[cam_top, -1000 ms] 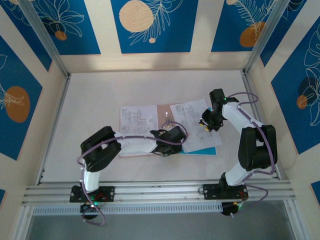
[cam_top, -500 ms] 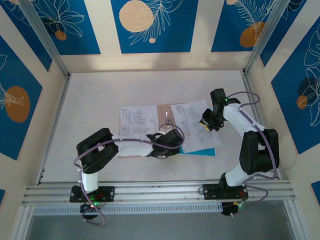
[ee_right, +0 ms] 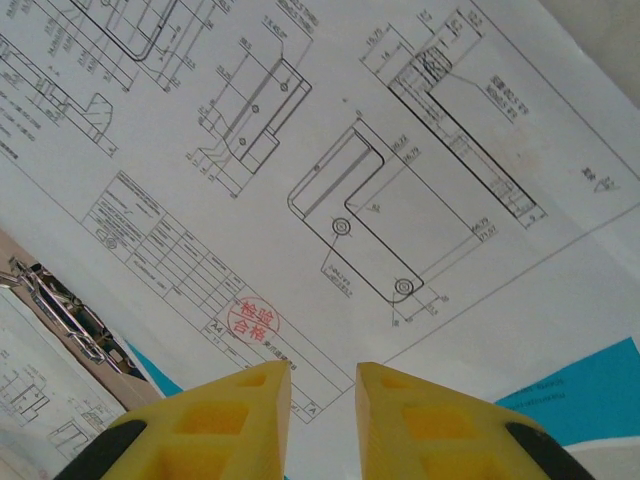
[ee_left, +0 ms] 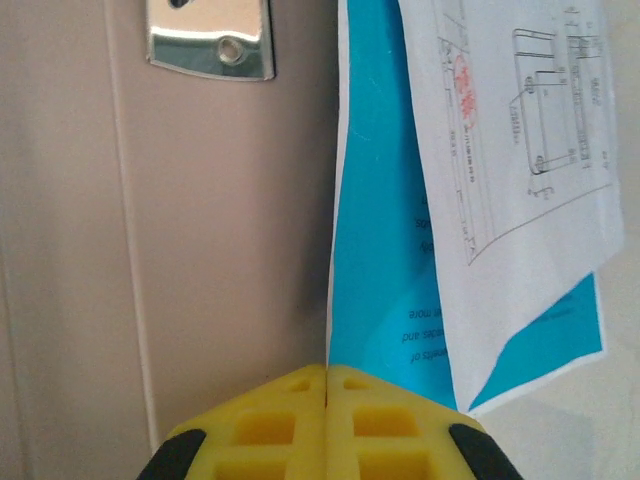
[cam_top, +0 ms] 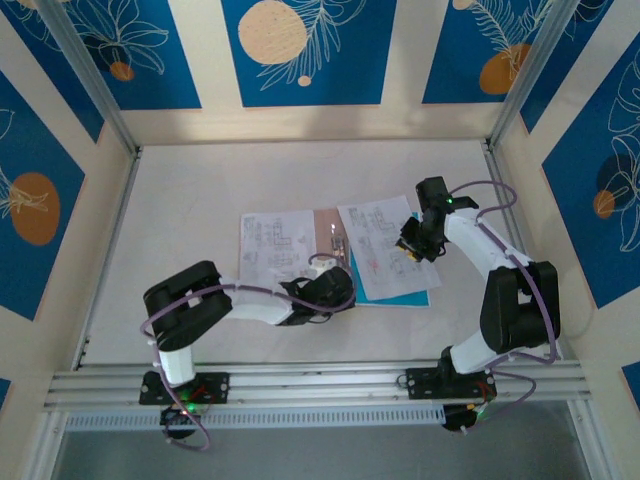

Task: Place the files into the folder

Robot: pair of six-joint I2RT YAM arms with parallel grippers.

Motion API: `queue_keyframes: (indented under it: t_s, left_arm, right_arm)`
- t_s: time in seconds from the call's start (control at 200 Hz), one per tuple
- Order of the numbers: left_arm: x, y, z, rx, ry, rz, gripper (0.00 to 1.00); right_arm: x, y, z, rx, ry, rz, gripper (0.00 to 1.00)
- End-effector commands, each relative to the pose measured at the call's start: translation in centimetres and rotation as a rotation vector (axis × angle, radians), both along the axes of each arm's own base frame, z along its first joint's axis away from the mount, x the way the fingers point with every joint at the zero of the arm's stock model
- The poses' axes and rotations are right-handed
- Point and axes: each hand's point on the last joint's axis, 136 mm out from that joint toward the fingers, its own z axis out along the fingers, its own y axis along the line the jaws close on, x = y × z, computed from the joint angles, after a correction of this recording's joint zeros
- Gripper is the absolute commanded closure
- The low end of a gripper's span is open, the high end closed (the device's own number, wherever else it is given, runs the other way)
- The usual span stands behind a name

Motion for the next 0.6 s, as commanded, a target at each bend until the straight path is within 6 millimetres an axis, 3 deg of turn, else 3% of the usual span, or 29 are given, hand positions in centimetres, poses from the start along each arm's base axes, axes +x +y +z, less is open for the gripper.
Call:
queue_keyframes:
  t_s: [0.0, 0.155, 0.37, 0.595]
  left_arm:
    - [0.5, -0.5, 2.2, -0.069, -0.049, 0.027, 1.00]
    - [0.3, 0.3, 1.2, -0.079, -0.008, 0.081, 1.00]
    - [0.0, 0.0, -0.4, -0.166, 0.052, 0.112, 1.00]
    - [-0.1, -0.3, -0.6, -0.182, 0.064, 0.094, 1.00]
  right_arm:
    - [0.0, 0.3, 0.9, -0.002, -0.019, 0.018, 0.74]
    - [0.0, 0.3, 1.0, -0.001, -0.020, 0.020, 0.74]
    - [0.0, 0.4, 1.6, -0.006, -0.033, 0.025, 0.74]
    - [0.1, 0.6, 2.0, -0.009, -0.042, 0.031, 0.74]
